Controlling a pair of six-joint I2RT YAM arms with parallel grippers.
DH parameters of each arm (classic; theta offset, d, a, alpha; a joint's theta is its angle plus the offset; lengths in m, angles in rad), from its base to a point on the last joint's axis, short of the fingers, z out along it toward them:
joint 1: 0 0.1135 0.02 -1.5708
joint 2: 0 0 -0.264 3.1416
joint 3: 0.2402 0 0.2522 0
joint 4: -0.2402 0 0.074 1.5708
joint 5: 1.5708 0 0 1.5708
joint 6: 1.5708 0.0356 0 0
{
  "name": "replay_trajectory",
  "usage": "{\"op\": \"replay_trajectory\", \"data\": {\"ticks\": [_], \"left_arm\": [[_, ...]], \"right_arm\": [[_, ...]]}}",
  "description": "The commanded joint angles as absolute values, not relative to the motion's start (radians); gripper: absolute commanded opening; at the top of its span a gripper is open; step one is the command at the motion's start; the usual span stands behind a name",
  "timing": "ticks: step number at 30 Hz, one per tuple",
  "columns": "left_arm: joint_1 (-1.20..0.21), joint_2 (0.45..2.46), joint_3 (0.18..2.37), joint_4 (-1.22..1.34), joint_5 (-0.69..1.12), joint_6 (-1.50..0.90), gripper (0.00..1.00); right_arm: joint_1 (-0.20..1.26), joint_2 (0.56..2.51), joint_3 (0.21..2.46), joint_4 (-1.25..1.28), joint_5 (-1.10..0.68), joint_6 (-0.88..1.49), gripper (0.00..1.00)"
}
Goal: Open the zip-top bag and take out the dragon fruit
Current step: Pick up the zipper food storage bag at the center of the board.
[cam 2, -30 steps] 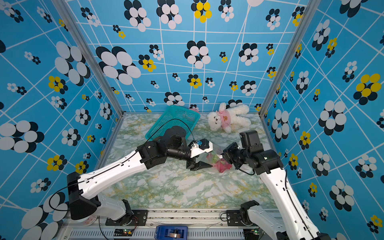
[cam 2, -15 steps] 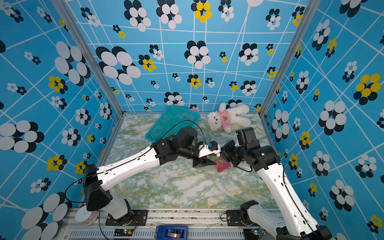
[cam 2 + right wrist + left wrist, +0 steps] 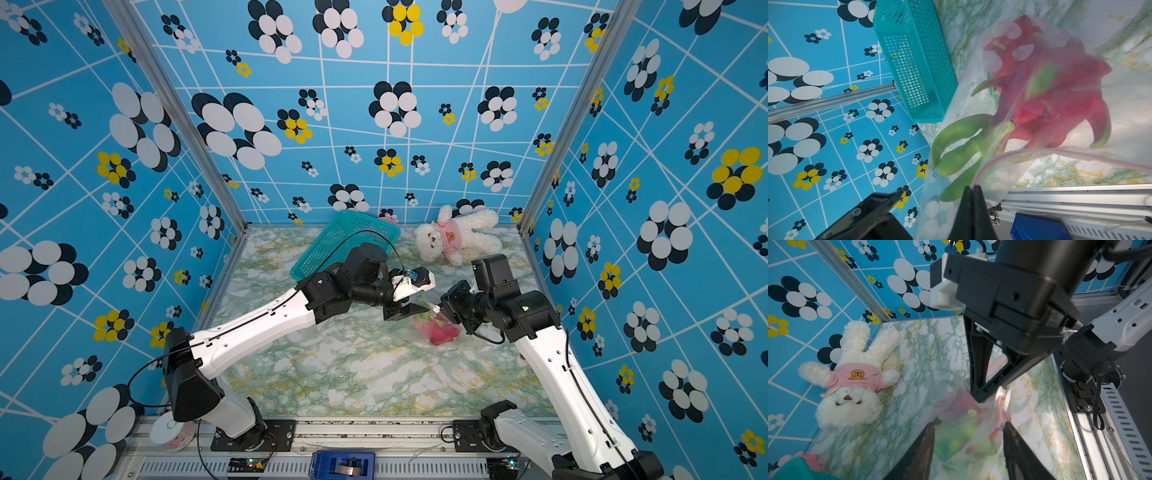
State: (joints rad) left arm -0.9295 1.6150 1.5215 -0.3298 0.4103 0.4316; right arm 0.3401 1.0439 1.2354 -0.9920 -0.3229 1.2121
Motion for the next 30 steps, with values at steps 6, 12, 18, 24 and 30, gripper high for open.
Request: {"op": "replay_trajectory", "data": {"ticks": [6, 12, 18, 24, 30], "left_arm": [[-0.925, 1.609, 1.556, -0.336, 0.507, 0.470, 0.50], [-0.926, 1.604, 1.547, -0.345, 0.551, 0.478, 0.36], [-0.927, 1.620, 1.558, -0.349, 0.563, 0.478, 0.18], [-0.928, 1.630, 1.558, -0.361, 0.573, 0.485, 0.14], [-0.928, 1.638, 1.558, -0.365, 0.577, 0.486, 0.00]], "right_arm": [[0.357, 1.054, 1.251, -0.987, -0.342, 1.205, 0.00], [0.367, 1.083, 1.271, -0.995, -0.342, 1.192, 0.00], [0.368, 1.083, 1.273, -1.001, -0.341, 1.189, 0.00], [0.368, 1.080, 1.271, -1.001, -0.340, 1.187, 0.00], [0.368, 1.085, 1.266, -0.994, -0.344, 1.188, 0.00]]}}
